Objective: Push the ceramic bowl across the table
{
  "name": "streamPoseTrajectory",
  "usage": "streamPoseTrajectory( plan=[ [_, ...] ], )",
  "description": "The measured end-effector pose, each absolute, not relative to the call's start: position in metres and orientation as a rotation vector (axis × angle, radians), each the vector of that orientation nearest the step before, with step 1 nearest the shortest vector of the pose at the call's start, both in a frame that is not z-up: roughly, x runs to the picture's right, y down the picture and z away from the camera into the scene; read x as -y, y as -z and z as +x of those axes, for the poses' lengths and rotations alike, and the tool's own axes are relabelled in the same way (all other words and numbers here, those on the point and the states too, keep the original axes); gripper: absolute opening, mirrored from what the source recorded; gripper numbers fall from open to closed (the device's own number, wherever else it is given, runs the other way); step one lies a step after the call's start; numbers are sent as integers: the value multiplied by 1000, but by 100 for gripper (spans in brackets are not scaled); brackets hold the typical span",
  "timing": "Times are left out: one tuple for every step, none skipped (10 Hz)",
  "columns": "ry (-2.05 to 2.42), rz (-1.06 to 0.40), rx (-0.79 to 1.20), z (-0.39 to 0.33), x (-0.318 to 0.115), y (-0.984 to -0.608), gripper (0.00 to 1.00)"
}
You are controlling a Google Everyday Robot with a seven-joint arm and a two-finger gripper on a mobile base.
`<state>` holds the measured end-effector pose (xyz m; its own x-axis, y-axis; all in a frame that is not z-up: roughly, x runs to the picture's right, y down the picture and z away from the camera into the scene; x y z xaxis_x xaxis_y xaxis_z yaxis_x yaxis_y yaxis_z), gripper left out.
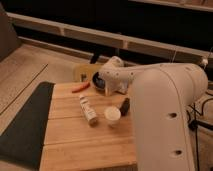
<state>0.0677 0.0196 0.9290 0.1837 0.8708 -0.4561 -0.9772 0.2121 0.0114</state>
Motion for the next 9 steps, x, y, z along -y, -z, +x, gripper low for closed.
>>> streamPoseTrajectory(
  plan=[
    [-1304, -320, -381, 63, -12, -951, 65],
    [-1282, -334, -367, 58, -9, -965, 65],
    [-1247, -360, -349, 47, -7, -984, 65],
    [-1224, -387, -344, 41, -9, -997, 65],
    [-1193, -408, -342, 37, -11, -1012, 65],
    [-1173, -414, -338, 36, -9, -1021, 65],
    [-1128, -387, -321, 36, 7, -1032, 65],
    [-1077, -334, -296, 35, 32, -1036, 65],
    [-1040, -291, -271, 35, 52, -1038, 65]
  ],
)
